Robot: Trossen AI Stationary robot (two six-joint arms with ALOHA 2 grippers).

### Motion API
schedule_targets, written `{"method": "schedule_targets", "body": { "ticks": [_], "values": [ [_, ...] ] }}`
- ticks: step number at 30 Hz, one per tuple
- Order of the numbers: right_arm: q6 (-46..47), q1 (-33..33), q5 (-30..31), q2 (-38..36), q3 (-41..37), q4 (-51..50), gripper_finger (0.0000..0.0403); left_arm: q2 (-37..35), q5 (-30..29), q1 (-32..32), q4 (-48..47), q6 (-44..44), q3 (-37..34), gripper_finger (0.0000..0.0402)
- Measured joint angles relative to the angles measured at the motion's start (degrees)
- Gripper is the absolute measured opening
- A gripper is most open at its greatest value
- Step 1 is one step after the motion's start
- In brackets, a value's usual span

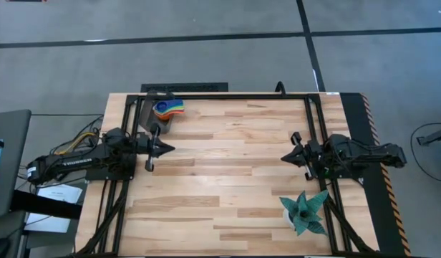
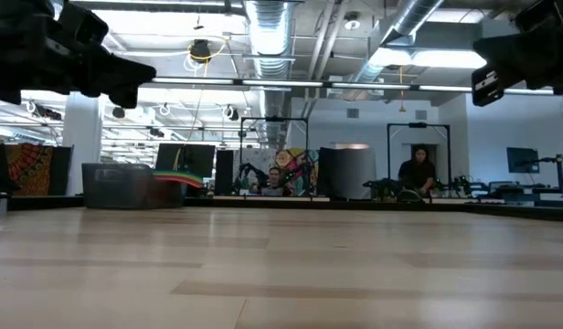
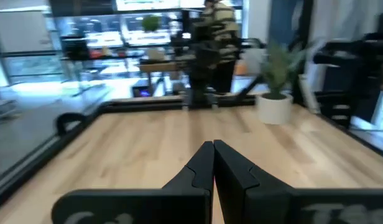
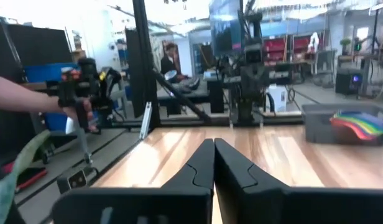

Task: Nest measuring cups in basket
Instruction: Return to Home Position

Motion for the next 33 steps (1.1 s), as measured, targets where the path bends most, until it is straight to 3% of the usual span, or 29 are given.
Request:
{"method": "schedule_targets", "body": {
  "ticks": [4, 8, 12, 18, 23, 27, 33],
  "values": [
    [0.0, 0.0, 0.0, 0.0, 0.0, -2.4, 0.0021, 0.0, -4.5, 0.0, -0.1, -0.5, 0.8, 0.0000],
    [0.0, 0.0, 0.0, 0.0, 0.0, -3.4, 0.0024, -0.1, -4.1, 0.0, 0.1, 1.0, 1.9, 0.0000],
    [0.0, 0.0, 0.0, 0.0, 0.0, -3.4, 0.0036, -1.7, -4.0, 0.0, -5.4, 3.6, 1.9, 0.0000],
    [0.0, 0.0, 0.0, 0.0, 0.0, -3.6, 0.0045, -9.7, -3.8, 0.0, -13.6, 5.5, 1.9, 0.0000],
    [0.0, 0.0, 0.0, 0.0, 0.0, -4.0, 0.0041, -17.9, 0.6, 0.0, -19.0, 5.1, 0.9, 0.0000],
    [-0.1, 0.0, 0.0, 0.2, -0.1, -4.1, 0.0037, -16.8, 3.3, -0.1, -19.2, 4.4, 0.2, 0.0000],
    [-0.1, 0.0, 0.1, 0.3, -0.1, -4.3, 0.0032, -16.3, -0.1, -0.3, -20.4, 6.5, 0.2, 0.0000]
  ]
}}
